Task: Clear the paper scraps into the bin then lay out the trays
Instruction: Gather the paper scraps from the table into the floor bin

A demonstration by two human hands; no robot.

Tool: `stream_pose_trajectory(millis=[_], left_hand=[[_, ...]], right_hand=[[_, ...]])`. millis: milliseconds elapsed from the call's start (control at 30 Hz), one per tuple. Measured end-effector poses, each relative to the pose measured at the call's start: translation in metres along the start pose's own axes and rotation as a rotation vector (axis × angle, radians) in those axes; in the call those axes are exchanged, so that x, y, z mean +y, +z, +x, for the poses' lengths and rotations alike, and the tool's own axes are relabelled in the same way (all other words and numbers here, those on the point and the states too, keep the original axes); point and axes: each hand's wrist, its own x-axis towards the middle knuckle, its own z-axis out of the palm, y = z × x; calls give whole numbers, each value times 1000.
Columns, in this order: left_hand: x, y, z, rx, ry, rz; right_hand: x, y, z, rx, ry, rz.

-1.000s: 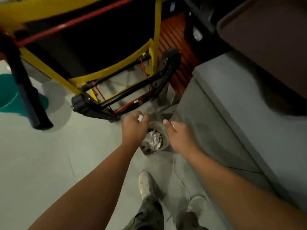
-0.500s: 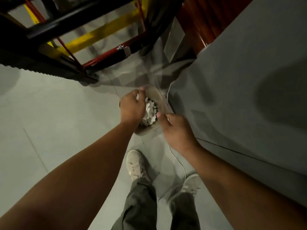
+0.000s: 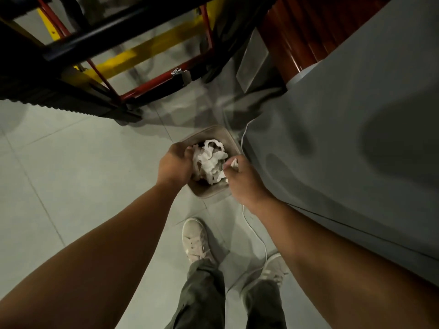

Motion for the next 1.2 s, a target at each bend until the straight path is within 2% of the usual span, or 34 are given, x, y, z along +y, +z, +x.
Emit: stream_pose_trajectory(millis=[100,300,433,700,800,967,1200], left_hand=[[-10,-14,-5,4,-20,25],[-24,-26,-15,10,-3,48],[-12,-31,-37,6,77,115],[75,-69,-129,-14,312,208],[113,-87,-175,28,380,274],[177,-117,-259,103,515,341],[285,-138,-375,243,703,309]], right_hand=[[-15,10,11,2,28,12],[-21,20,20,12,104,-119],[-24,8,-5,29,-4,-187],[-75,-45,-92,63,-180,-336],[-109,-72,-137,83,-231,-362],[-152,-132,-226,143,-428,-348],[-171,-241,-339,249,-616,-287]])
